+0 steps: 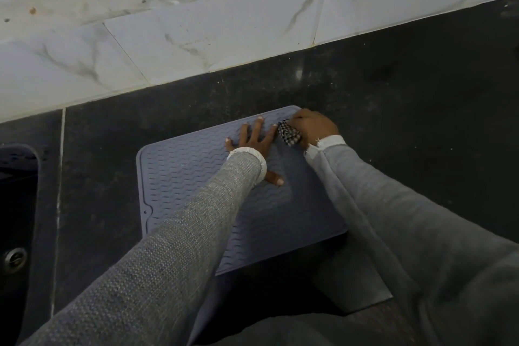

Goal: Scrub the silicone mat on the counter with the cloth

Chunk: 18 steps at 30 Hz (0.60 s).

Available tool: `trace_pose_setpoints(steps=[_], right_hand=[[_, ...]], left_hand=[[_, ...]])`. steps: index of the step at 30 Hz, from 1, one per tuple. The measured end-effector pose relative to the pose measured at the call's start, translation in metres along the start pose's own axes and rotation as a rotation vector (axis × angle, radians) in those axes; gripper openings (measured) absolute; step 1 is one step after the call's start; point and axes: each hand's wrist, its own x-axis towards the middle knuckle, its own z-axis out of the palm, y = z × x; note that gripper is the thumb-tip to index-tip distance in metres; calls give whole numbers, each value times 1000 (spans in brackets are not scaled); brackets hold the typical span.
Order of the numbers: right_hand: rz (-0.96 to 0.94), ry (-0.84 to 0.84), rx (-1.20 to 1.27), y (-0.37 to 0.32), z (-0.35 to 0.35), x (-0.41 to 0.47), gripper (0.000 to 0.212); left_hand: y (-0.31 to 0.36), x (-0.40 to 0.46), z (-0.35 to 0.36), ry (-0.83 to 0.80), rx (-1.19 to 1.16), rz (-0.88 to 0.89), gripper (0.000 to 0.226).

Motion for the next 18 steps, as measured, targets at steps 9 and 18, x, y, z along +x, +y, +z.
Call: trace_pose_setpoints(steps=[9, 18], right_hand=[[-36, 1, -32, 14, 23, -77, 44], [-29, 34, 8, 6, 4, -26, 37]], left_hand=[[-3, 2, 2, -2, -26, 35, 138], [0, 0, 2, 13, -12, 6, 138]])
